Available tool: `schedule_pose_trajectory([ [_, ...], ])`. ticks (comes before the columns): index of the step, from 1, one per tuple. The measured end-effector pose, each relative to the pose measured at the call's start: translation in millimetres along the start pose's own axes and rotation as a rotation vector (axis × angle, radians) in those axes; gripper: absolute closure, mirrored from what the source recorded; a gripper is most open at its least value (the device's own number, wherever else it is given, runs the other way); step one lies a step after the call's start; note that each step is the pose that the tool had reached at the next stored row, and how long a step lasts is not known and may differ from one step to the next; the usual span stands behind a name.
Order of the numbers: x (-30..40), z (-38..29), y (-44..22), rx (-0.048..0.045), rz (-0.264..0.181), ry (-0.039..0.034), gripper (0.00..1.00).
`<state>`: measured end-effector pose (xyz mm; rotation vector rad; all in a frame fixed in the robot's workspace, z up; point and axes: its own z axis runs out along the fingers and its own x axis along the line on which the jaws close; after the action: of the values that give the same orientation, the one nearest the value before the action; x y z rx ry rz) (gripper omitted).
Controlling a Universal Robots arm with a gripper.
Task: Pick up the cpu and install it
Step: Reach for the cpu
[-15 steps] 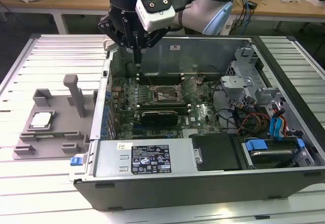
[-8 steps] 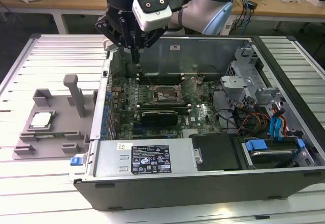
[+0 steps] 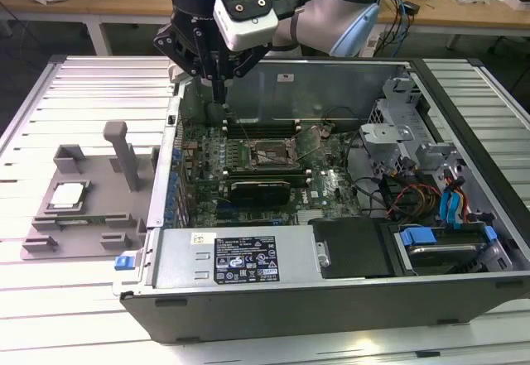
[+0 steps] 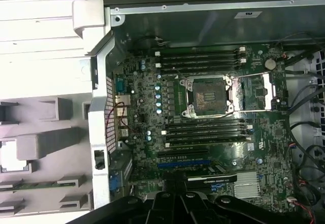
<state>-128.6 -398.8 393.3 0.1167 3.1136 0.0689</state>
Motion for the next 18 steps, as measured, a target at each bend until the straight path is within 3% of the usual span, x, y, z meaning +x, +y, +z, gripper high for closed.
schedule_pose_trajectory([
  [9, 5.0, -0.1, -0.4, 0.0001, 0.0, 0.0, 0.89],
  [18, 15.5, -0.3, -1.1, 0.0, 0.0, 0.0, 0.89],
])
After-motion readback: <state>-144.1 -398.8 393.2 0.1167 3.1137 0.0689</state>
